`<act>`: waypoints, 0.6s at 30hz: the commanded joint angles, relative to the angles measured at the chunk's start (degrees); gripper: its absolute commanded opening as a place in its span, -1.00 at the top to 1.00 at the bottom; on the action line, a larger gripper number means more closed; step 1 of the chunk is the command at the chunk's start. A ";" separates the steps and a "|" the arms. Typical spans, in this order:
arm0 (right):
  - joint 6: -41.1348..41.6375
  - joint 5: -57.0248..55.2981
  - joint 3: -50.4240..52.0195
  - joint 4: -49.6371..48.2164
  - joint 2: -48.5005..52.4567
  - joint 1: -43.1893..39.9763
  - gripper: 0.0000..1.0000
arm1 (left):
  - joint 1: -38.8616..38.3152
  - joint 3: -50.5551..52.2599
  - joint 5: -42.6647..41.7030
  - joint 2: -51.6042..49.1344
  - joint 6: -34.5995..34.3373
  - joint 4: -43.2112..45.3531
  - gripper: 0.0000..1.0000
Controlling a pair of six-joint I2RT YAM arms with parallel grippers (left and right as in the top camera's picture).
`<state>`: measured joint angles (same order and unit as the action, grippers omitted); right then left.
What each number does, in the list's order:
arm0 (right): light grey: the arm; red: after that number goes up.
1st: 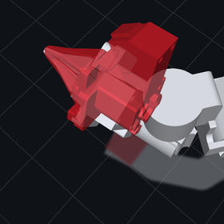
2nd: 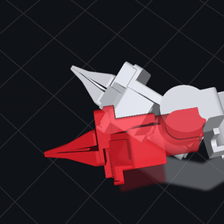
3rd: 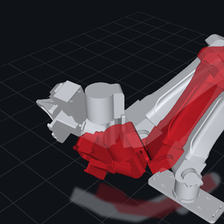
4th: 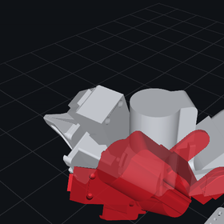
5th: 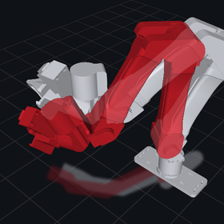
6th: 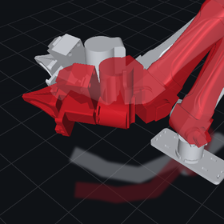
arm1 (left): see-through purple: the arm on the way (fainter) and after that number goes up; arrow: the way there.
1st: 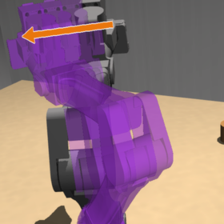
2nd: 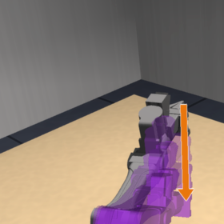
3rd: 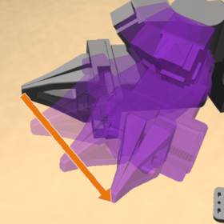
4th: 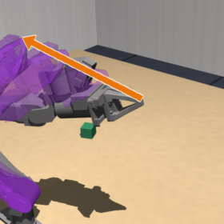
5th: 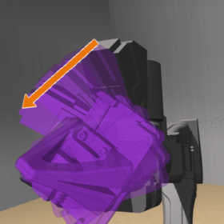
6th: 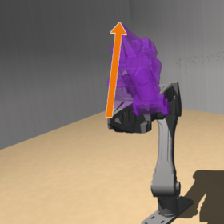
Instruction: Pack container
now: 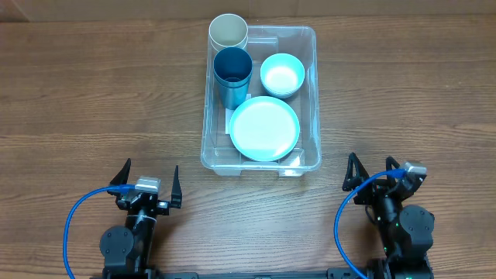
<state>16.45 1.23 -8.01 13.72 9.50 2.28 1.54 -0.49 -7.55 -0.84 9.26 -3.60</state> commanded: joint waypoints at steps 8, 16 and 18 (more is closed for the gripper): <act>-1.42 -1.53 7.58 -9.09 -8.15 -0.09 -1.00 | 0.26 0.22 -0.87 0.59 1.05 -0.02 -1.00; -1.68 -1.55 7.56 -9.03 -8.15 -0.09 -1.00 | 0.26 0.22 -0.87 0.57 1.05 -0.02 -1.00; -1.68 -1.55 7.56 -9.03 -8.15 -0.09 -1.00 | 0.26 0.22 -0.87 0.57 1.05 -0.02 -1.00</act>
<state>15.27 -0.01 -1.04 5.17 1.91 2.28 1.54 -0.49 -7.55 -0.84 9.26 -3.60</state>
